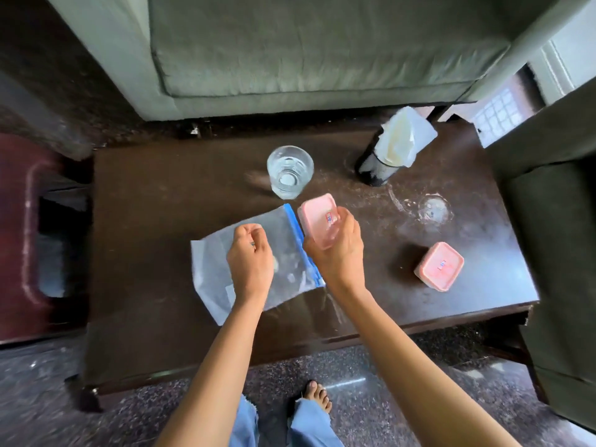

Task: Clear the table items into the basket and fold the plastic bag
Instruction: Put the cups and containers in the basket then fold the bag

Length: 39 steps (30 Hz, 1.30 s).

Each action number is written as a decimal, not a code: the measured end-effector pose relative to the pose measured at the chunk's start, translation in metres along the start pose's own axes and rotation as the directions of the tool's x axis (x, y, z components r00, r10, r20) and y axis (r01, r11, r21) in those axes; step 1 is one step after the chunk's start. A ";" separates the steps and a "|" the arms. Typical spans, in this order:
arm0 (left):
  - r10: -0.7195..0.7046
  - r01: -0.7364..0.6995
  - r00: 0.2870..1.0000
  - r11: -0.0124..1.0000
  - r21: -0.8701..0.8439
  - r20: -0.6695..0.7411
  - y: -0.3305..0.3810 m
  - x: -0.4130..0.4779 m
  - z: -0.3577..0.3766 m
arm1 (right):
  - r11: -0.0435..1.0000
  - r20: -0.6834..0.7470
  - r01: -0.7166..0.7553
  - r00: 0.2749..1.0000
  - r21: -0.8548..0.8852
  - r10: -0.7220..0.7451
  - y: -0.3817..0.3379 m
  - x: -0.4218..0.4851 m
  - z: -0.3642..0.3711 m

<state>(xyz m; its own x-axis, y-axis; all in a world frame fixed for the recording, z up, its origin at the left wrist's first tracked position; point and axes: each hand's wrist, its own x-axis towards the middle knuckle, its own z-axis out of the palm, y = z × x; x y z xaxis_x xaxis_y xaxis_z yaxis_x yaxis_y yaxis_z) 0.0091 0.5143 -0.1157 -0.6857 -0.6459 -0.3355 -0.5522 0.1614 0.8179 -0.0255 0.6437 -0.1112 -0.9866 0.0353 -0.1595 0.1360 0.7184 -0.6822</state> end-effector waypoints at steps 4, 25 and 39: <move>-0.062 0.053 0.994 0.994 -0.098 -0.093 -0.017 0.040 -0.057 | 0.962 -0.014 0.259 0.966 0.081 -0.259 -0.073 0.004 0.027; -0.205 0.093 0.917 0.945 -0.315 -0.342 -0.043 0.161 -0.293 | 0.638 0.514 0.756 0.493 0.146 -0.702 -0.432 0.007 0.275; -0.241 0.163 0.946 0.932 -0.325 -0.218 -0.078 0.161 -0.305 | 0.210 0.631 0.972 0.097 0.107 -0.770 -0.509 -0.039 0.389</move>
<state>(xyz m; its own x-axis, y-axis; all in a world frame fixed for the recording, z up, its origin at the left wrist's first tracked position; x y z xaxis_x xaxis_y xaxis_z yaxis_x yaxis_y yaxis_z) 0.0864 0.1702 -0.0910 -0.4117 -0.8125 -0.4128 -0.4720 -0.1974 0.8592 -0.0213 0.0061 -0.0350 -0.1433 -0.9879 0.0596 -0.9207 0.1110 -0.3740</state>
